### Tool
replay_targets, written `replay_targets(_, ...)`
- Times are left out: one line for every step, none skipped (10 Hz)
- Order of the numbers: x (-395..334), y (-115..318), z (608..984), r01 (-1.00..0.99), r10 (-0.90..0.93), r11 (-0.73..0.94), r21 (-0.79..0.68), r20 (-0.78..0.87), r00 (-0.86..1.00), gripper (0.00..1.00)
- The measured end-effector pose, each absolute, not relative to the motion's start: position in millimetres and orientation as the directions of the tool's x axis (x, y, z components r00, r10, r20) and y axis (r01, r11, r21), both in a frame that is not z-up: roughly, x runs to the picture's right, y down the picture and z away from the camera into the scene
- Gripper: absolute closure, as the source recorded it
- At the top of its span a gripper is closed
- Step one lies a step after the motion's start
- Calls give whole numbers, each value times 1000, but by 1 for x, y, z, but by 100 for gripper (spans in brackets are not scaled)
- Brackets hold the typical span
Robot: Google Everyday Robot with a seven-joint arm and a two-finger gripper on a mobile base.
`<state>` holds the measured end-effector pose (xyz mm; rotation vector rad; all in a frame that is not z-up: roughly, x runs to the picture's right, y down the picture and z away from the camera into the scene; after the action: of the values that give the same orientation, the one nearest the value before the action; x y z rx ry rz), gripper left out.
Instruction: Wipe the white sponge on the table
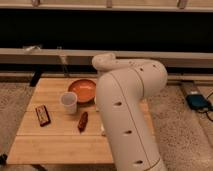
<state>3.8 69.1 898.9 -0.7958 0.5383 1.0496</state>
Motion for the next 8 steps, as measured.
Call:
replay_targets(0, 71, 890, -881, 539, 319, -351, -697, 473, 20)
replay_targets(-6, 78, 876, -827, 508, 391, -404, -655, 560, 20)
replay_targets(-13, 90, 861, -745, 450, 474, -469, -599, 663, 20)
replay_targets(-18, 98, 853, -677, 390, 529, -512, -562, 729, 20)
replay_targets(-28, 108, 847, -584, 306, 579, -569, -512, 802, 20)
replay_targets(-33, 115, 842, -476, 213, 616, -628, -449, 868, 20)
replay_targets(-30, 118, 840, -386, 151, 632, -672, -382, 912, 20)
replay_targets(-24, 119, 840, -310, 103, 643, -701, -321, 941, 20)
